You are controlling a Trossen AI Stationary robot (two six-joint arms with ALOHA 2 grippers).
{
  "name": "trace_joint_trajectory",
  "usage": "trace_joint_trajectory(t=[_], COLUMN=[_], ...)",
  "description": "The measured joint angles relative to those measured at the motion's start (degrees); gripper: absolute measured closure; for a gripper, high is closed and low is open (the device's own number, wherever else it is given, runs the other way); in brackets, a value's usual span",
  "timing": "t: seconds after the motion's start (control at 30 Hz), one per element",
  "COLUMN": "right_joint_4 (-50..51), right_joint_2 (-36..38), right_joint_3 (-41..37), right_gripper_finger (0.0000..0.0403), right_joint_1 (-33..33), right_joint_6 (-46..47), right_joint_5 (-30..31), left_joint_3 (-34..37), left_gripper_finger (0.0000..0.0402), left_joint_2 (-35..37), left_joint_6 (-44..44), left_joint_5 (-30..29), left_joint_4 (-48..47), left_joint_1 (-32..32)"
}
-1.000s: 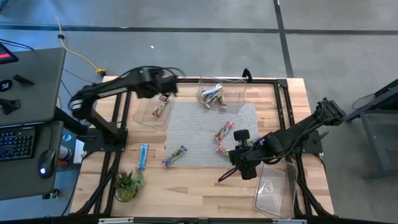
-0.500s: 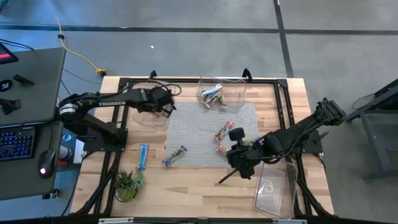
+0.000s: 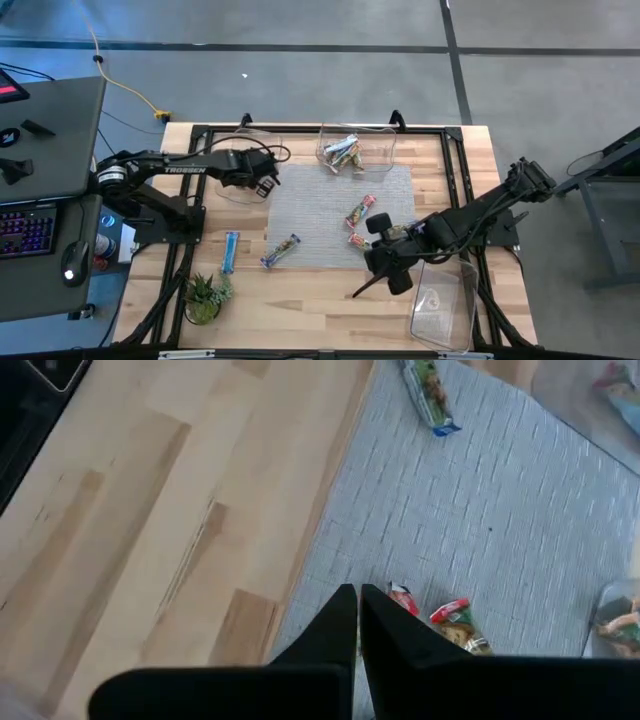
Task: Pick and place Granola Bars by type
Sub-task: Put the red granola bar into the top left transparent bin
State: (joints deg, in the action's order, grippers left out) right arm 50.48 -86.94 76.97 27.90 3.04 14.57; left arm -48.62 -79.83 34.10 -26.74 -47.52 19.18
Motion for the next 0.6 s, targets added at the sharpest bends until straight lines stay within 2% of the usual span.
trace_joint_trajectory(t=[0.23, 0.33, 0.47, 0.6], right_joint_4=[0.04, 0.02, -0.76, -1.66], right_joint_2=[-0.04, -0.04, -0.11, -1.34], right_joint_3=[0.00, 0.00, 0.00, 0.02], right_gripper_finger=[0.0399, 0.0397, 0.0382, 0.0345], right_joint_1=[0.00, 0.02, -0.31, -1.80], right_joint_6=[4.66, 4.23, 3.62, 4.63], right_joint_5=[-1.64, -0.47, 2.19, 3.53], left_joint_3=[1.51, 1.14, -2.46, -8.02], left_gripper_finger=[0.0269, 0.0244, 0.0231, 0.0230], left_joint_2=[0.02, 0.19, 0.35, 0.37], left_joint_6=[-1.11, -2.66, -2.84, -4.13], left_joint_5=[0.49, 1.10, 2.50, 2.59], left_joint_4=[3.66, 4.05, 2.04, -1.11], left_joint_1=[-0.02, -0.04, -0.07, -0.09])
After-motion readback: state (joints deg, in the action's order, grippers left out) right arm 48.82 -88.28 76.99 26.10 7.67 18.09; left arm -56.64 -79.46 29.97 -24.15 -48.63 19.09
